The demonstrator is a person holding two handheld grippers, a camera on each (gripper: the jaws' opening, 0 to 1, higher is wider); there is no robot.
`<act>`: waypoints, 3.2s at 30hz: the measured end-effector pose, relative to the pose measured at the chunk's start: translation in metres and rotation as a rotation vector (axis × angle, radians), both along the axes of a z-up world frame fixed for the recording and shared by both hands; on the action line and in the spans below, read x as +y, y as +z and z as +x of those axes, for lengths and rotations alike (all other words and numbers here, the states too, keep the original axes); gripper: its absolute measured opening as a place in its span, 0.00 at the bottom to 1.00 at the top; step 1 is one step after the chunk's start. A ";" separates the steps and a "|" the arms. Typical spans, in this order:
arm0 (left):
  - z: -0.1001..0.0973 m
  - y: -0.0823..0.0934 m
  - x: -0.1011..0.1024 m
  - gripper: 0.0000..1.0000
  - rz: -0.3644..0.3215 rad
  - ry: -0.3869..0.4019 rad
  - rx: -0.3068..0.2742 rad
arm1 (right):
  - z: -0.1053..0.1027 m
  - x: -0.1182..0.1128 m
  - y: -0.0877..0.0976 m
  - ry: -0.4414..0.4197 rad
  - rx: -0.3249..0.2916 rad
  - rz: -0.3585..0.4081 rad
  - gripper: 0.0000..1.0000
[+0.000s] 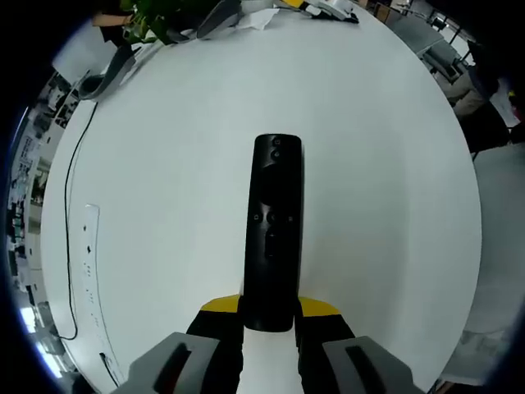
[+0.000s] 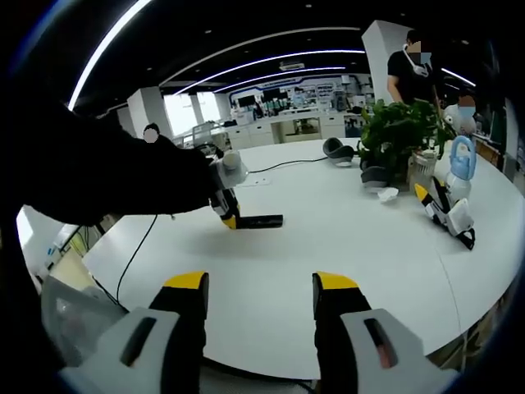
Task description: Press the specified remote control buttons in sequence, fully releasing each button before pressing the next.
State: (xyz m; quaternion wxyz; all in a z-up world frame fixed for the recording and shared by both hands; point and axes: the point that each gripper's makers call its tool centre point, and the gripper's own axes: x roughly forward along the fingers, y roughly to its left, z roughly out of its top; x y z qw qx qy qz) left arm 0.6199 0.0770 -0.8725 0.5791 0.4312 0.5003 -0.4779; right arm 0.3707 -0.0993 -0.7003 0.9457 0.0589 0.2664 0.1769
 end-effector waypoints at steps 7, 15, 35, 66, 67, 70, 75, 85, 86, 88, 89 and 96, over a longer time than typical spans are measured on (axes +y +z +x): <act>-0.010 0.000 -0.001 0.23 0.008 0.020 0.001 | 0.001 -0.001 0.000 -0.005 0.001 0.006 0.52; -0.022 0.000 -0.001 0.23 0.033 0.019 0.005 | 0.000 0.002 -0.001 0.010 0.007 0.008 0.51; -0.057 0.001 0.001 0.23 0.032 0.013 0.008 | 0.000 0.002 0.001 0.011 -0.002 0.016 0.46; -0.109 0.001 0.001 0.23 0.041 0.011 0.007 | -0.003 0.002 0.004 0.015 -0.011 0.040 0.40; -0.110 0.001 0.002 0.23 0.040 0.010 0.007 | -0.003 0.002 0.004 0.014 -0.010 0.041 0.39; -0.115 0.002 0.002 0.23 0.034 0.016 0.007 | -0.003 0.002 0.003 0.013 -0.006 0.044 0.39; -0.126 0.002 0.002 0.23 0.024 0.017 0.004 | -0.003 0.002 0.004 0.015 -0.007 0.046 0.38; -0.143 0.002 0.002 0.23 0.006 0.030 0.003 | -0.004 0.005 0.005 0.033 -0.013 0.037 0.36; -0.146 0.002 0.002 0.23 0.003 0.030 0.002 | -0.005 0.006 0.005 0.034 -0.014 0.036 0.36; -0.149 0.002 0.002 0.23 0.001 0.030 0.002 | -0.005 0.006 0.005 0.035 -0.016 0.037 0.36; -0.153 0.002 0.002 0.23 0.001 0.030 0.002 | -0.005 0.006 0.005 0.034 -0.017 0.037 0.36; -0.169 0.002 0.002 0.23 -0.007 0.022 -0.002 | -0.006 0.006 0.006 0.037 -0.022 0.034 0.35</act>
